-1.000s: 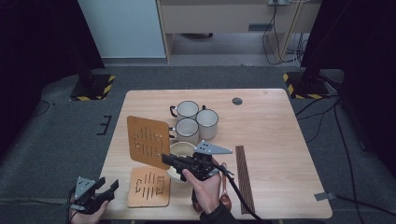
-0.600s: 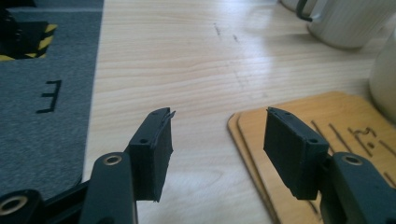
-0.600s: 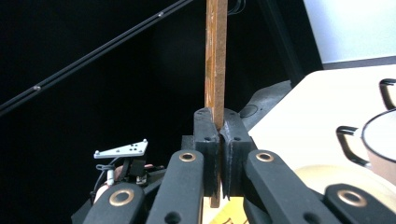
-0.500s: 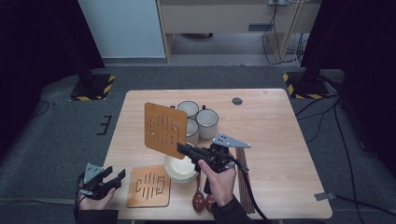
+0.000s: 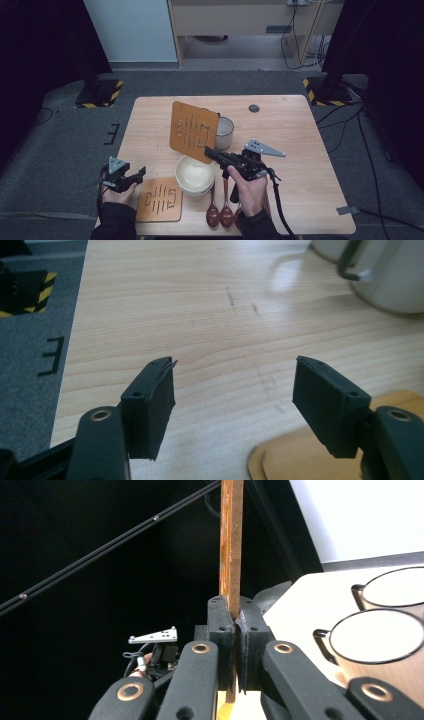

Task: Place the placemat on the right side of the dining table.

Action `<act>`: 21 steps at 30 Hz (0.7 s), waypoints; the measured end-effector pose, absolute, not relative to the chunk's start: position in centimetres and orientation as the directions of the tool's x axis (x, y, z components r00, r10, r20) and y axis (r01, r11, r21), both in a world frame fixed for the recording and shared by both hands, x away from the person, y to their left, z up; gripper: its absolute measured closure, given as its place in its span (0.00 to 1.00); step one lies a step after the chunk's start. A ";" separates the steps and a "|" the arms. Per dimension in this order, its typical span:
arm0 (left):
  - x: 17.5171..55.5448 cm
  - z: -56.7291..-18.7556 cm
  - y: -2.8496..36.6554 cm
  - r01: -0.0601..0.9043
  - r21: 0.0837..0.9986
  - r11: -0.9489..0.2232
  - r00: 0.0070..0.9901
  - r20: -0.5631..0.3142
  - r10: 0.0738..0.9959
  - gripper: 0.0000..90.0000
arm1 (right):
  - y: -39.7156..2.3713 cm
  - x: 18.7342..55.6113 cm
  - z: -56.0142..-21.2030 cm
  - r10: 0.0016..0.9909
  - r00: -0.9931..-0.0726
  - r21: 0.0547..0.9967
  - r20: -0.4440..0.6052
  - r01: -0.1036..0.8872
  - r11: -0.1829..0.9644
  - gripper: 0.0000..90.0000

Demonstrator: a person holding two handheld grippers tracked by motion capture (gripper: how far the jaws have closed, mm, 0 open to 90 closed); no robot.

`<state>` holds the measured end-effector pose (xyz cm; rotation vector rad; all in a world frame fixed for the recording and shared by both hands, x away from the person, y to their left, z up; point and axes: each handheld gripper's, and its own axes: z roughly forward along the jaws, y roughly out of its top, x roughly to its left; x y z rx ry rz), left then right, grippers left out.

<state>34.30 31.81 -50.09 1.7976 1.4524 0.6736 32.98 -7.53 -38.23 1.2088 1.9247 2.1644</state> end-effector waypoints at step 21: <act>38.0 -53.3 32.0 0.680 0.722 -0.132 0.188 0.003 0.982 0.29 | -12.5 34.5 -38.2 0.545 -0.637 0.837 0.546 0.453 -0.308 0.97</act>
